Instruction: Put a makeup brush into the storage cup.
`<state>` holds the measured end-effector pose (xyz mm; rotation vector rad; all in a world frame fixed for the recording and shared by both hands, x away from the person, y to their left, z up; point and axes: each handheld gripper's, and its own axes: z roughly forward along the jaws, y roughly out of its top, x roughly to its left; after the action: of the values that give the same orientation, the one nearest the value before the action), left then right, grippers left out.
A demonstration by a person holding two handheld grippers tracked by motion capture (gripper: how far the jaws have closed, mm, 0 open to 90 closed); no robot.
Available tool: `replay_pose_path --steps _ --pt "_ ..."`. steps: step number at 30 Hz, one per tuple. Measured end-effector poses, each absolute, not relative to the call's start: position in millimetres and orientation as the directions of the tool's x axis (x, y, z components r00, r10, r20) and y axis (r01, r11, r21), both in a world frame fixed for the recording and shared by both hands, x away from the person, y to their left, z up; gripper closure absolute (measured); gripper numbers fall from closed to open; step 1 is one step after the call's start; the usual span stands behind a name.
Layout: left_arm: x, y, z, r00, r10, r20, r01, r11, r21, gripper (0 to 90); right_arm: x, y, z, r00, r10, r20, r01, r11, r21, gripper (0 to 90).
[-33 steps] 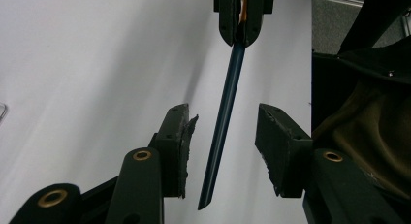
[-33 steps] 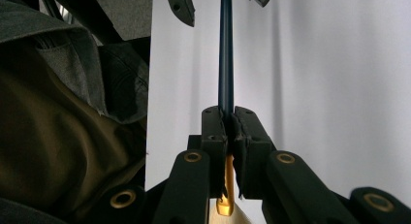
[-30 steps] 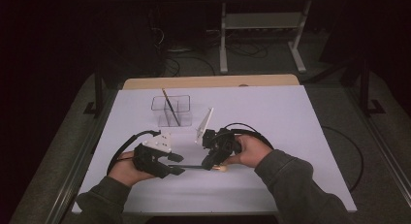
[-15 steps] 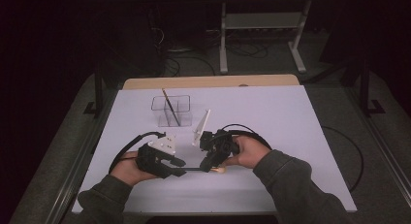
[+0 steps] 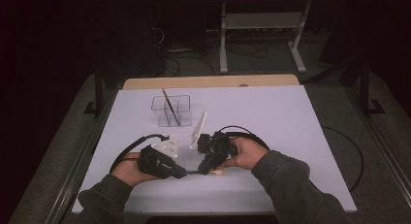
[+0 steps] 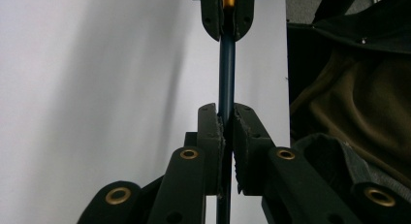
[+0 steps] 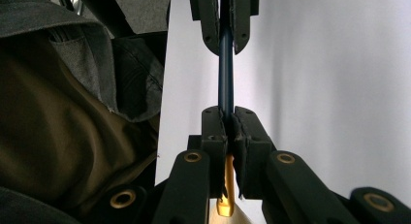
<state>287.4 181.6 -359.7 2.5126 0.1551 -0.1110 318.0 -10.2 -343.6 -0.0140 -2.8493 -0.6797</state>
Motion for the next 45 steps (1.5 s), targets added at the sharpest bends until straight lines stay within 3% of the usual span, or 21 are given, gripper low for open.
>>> replay_pose_path --steps 7,12,21,45 --pt "286.4 183.6 -360.5 0.988 0.09 -0.122 0.145 -0.799 0.583 84.0 318.4 -11.0 -343.8 -0.977 -0.04 0.207 0.061 0.888 0.456 81.2" --pt "287.3 188.1 -360.6 0.988 0.104 -0.112 0.151 -0.79 0.594 84.2 321.5 -14.6 -342.4 -0.978 -0.011 0.21 0.092 0.878 0.47 68.7" --pt "288.5 195.4 -360.6 0.987 0.132 -0.091 0.16 -0.783 0.601 84.2 329.7 -30.7 -341.4 -0.975 0.058 0.215 0.165 0.838 0.52 61.8" --pt "293.4 202.5 -361.2 0.978 0.19 -0.083 0.201 -0.765 0.612 84.2 342.6 -65.5 -347.6 -0.957 0.194 0.216 0.282 0.799 0.531 57.7"
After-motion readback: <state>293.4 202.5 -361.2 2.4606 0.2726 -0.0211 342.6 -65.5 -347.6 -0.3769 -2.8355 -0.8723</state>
